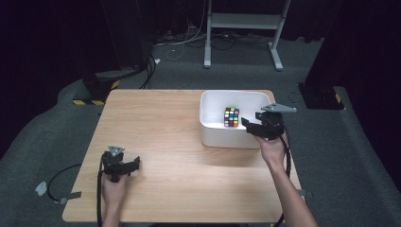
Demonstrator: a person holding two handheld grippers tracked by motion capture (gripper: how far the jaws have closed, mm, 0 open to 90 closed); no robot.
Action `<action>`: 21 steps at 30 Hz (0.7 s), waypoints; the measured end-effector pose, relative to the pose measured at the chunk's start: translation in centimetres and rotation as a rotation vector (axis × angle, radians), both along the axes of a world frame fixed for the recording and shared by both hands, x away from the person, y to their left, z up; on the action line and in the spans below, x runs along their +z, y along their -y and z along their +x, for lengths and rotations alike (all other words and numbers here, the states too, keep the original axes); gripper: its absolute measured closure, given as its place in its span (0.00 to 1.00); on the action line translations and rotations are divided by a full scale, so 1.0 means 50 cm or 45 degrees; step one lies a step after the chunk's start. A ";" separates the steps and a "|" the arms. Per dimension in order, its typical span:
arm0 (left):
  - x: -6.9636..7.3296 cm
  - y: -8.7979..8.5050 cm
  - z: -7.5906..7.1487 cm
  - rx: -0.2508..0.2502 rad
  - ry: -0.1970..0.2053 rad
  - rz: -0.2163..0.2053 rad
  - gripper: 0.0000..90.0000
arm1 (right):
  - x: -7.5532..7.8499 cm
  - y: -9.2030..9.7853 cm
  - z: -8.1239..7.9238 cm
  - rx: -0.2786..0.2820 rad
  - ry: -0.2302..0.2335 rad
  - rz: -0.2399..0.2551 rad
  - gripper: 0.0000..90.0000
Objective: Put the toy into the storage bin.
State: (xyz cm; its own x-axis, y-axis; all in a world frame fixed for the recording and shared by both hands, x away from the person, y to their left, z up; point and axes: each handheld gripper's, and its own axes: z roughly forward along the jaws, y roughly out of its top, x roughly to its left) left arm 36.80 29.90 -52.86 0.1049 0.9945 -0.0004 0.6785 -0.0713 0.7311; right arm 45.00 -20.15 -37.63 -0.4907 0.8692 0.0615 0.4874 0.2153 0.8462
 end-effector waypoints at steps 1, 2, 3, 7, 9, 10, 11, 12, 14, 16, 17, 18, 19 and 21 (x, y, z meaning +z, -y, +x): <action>0.000 0.000 0.000 0.000 0.000 -0.001 0.17 | 0.000 0.001 -0.001 -0.002 -0.003 0.004 0.39; 0.000 0.000 0.000 -0.001 0.000 0.000 0.17 | 0.000 0.002 -0.002 0.004 0.002 0.003 0.39; 0.000 0.000 0.000 0.000 0.000 0.000 0.17 | 0.000 0.003 -0.002 0.005 0.002 0.007 0.39; 0.000 0.000 0.000 0.000 0.000 0.000 0.17 | -0.001 0.004 -0.004 0.008 -0.002 0.010 0.39; 0.000 0.000 0.000 0.000 0.000 0.000 0.17 | -0.001 0.005 -0.006 0.012 0.001 0.014 0.39; 0.000 0.000 0.000 0.000 0.000 0.000 0.17 | 0.000 0.005 -0.007 0.011 0.001 0.014 0.39; 0.000 0.000 0.000 0.000 0.000 0.000 0.17 | 0.000 0.005 -0.008 0.014 0.004 0.016 0.39; 0.000 0.000 0.000 0.000 0.000 0.000 0.17 | 0.001 0.005 -0.010 0.018 0.003 0.020 0.39; 0.000 0.000 0.000 0.000 0.000 0.000 0.17 | 0.001 0.005 -0.014 0.025 0.005 0.022 0.40; 0.000 0.000 0.000 0.000 0.000 0.000 0.17 | 0.002 0.005 -0.019 0.029 0.009 0.028 0.40; 0.000 0.000 0.000 0.000 0.000 0.000 0.17 | 0.003 0.005 -0.021 0.029 0.008 0.033 0.40; 0.000 0.000 0.000 0.000 0.000 0.000 0.17 | 0.003 0.005 -0.023 0.032 0.010 0.038 0.40; 0.000 0.000 0.000 0.000 0.000 0.000 0.17 | 0.003 0.005 -0.026 0.035 0.011 0.043 0.40; 0.000 0.000 0.000 0.000 0.000 0.000 0.17 | 0.005 0.005 -0.030 0.040 0.019 0.042 0.40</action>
